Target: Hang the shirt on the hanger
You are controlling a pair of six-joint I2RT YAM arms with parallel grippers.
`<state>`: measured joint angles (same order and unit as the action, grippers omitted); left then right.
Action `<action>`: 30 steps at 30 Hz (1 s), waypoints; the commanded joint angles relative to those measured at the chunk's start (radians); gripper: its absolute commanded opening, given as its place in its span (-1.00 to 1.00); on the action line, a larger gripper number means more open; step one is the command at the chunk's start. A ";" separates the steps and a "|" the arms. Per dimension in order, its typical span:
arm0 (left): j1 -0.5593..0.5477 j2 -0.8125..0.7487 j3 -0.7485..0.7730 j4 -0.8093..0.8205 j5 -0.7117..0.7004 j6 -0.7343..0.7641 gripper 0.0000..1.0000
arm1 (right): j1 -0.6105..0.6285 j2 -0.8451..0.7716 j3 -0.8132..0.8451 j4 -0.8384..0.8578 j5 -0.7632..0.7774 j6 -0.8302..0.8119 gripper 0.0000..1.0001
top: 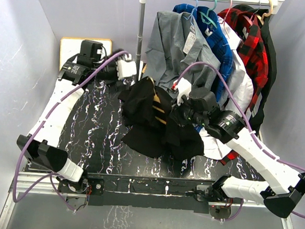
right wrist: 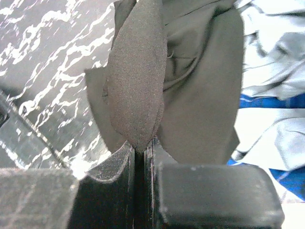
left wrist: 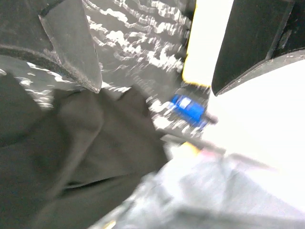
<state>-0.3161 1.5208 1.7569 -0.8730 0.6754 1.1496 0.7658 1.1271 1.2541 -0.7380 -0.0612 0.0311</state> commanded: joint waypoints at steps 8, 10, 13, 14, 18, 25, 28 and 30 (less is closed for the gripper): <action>0.143 -0.072 0.050 0.246 -0.692 -0.591 0.97 | 0.000 0.058 0.274 0.244 0.594 -0.041 -1.00; 0.144 -0.070 0.078 0.177 -0.693 -0.636 0.97 | -0.002 0.087 0.314 0.292 0.629 -0.074 -1.00; 0.152 -0.118 0.001 0.207 -0.727 -0.661 0.97 | -0.008 0.141 0.380 0.350 0.638 -0.116 -1.00; 0.159 -0.125 -0.011 0.203 -0.729 -0.672 0.97 | -0.010 0.163 0.404 0.362 0.638 -0.129 -1.00; 0.198 -0.145 -0.039 0.191 -0.723 -0.708 0.97 | -0.019 0.247 0.496 0.412 0.626 -0.175 -1.00; 0.326 -0.148 -0.055 0.163 -0.599 -0.836 0.97 | -0.082 0.331 0.622 0.479 0.586 -0.214 -1.00; 0.341 -0.148 -0.094 0.170 -0.581 -0.845 0.97 | -0.128 0.365 0.667 0.480 0.533 -0.187 -1.00; 0.348 -0.148 -0.113 0.170 -0.569 -0.850 0.97 | -0.153 0.379 0.681 0.491 0.503 -0.167 -1.00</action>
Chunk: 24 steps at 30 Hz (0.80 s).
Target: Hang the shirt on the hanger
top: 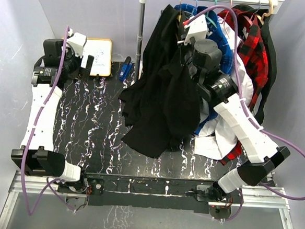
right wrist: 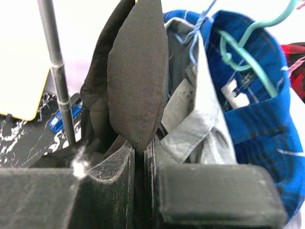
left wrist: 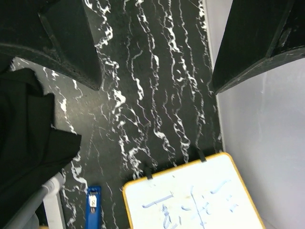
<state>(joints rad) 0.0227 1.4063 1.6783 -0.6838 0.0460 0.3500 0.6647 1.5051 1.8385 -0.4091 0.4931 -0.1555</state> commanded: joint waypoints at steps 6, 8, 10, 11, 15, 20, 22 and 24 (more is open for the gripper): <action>0.024 -0.060 -0.058 -0.025 0.106 -0.049 0.97 | -0.086 0.074 0.172 0.165 -0.106 0.055 -1.00; 0.025 -0.060 -0.059 -0.029 0.125 -0.045 0.97 | -0.088 0.103 0.200 0.163 -0.115 0.057 -1.00; 0.027 -0.059 -0.060 -0.031 0.137 -0.046 0.97 | -0.087 0.137 0.229 0.160 -0.121 0.061 -1.00; 0.027 -0.059 -0.061 -0.032 0.140 -0.046 0.97 | -0.087 0.150 0.242 0.159 -0.124 0.064 -1.00; 0.029 -0.058 -0.071 -0.031 0.146 -0.046 0.97 | -0.090 0.197 0.298 0.162 -0.142 0.075 -1.00; 0.032 -0.053 -0.079 -0.032 0.163 -0.053 0.97 | -0.097 0.277 0.371 0.153 -0.158 0.085 -1.00; 0.033 -0.052 -0.081 -0.032 0.165 -0.053 0.97 | -0.101 0.307 0.400 0.146 -0.166 0.091 -1.00; 0.034 -0.052 -0.080 -0.033 0.163 -0.051 0.97 | -0.106 0.331 0.418 0.142 -0.171 0.093 -1.00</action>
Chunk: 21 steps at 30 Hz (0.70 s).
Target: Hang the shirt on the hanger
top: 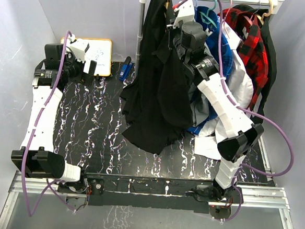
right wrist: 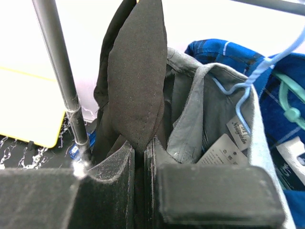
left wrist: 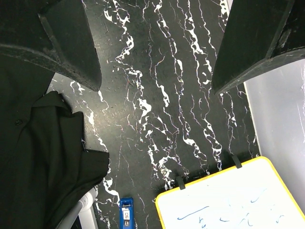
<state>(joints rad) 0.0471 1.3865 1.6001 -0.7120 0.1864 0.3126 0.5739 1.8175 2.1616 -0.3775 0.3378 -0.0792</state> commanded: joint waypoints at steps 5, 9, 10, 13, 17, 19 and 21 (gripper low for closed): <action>0.009 -0.030 -0.007 -0.006 0.031 -0.013 0.97 | -0.035 0.042 0.082 0.109 -0.036 0.038 -1.00; 0.009 -0.030 -0.022 -0.001 0.032 -0.012 0.97 | -0.044 0.018 0.003 0.133 -0.046 0.054 -1.00; 0.010 -0.029 -0.024 0.000 0.030 -0.013 0.97 | -0.047 0.011 -0.012 0.137 -0.051 0.059 -1.00; 0.010 -0.025 -0.027 0.003 0.022 -0.013 0.97 | -0.050 0.000 -0.046 0.131 -0.074 0.071 -1.00; 0.011 -0.036 -0.058 0.017 -0.045 0.014 0.97 | -0.051 -0.009 -0.057 0.080 -0.101 0.083 -0.14; 0.011 -0.051 -0.084 0.024 -0.095 0.024 0.97 | -0.049 -0.042 -0.095 0.078 -0.113 0.087 0.95; 0.011 -0.079 -0.117 0.030 -0.147 0.032 0.97 | -0.048 -0.113 -0.175 0.105 -0.128 0.082 0.97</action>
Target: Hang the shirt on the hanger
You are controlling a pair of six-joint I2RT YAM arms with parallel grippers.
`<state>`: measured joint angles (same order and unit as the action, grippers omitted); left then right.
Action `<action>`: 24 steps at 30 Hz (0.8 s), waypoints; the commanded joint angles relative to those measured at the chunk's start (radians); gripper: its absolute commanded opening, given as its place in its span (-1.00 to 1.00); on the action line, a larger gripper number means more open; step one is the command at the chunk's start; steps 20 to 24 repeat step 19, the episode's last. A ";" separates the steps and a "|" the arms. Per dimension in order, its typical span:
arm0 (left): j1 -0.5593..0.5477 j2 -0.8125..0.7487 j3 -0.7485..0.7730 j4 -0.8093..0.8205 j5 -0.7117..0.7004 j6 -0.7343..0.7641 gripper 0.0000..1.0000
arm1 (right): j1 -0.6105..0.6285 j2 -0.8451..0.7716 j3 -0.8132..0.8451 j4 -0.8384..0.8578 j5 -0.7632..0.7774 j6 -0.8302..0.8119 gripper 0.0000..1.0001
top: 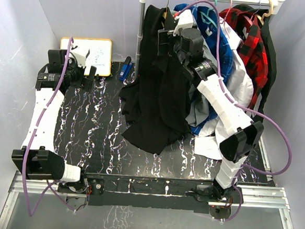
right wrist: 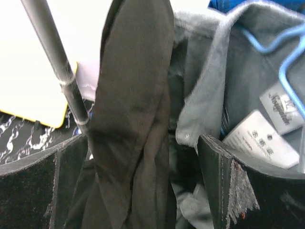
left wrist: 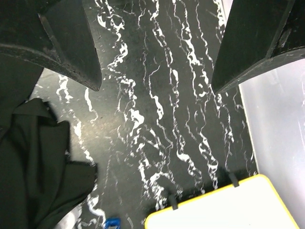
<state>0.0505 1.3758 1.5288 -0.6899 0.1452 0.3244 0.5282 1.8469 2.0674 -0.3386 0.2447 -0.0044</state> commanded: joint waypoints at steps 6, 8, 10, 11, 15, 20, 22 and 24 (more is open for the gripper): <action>0.016 -0.198 -0.135 -0.015 -0.187 0.062 0.97 | 0.055 -0.429 -0.358 0.183 0.032 0.013 0.97; 0.036 -0.245 -0.161 -0.027 -0.195 0.073 0.97 | 0.075 -0.497 -0.378 0.147 0.112 0.066 0.97; 0.069 -0.285 -0.187 -0.034 -0.210 0.069 0.97 | 0.096 -0.554 -0.378 0.081 0.211 0.149 0.97; 0.087 -0.302 -0.201 -0.033 -0.216 0.057 0.97 | 0.103 -0.570 -0.376 0.021 0.244 0.191 0.97; 0.163 -0.369 -0.281 -0.039 -0.150 -0.007 0.97 | 0.120 -0.680 -0.481 -0.023 0.254 0.265 0.97; 0.243 -0.425 -0.371 -0.019 -0.103 -0.128 0.97 | 0.119 -0.806 -0.651 -0.019 0.194 0.403 0.97; 0.243 -0.425 -0.371 -0.019 -0.103 -0.128 0.97 | 0.119 -0.806 -0.651 -0.019 0.194 0.403 0.97; 0.243 -0.425 -0.371 -0.019 -0.103 -0.128 0.97 | 0.119 -0.806 -0.651 -0.019 0.194 0.403 0.97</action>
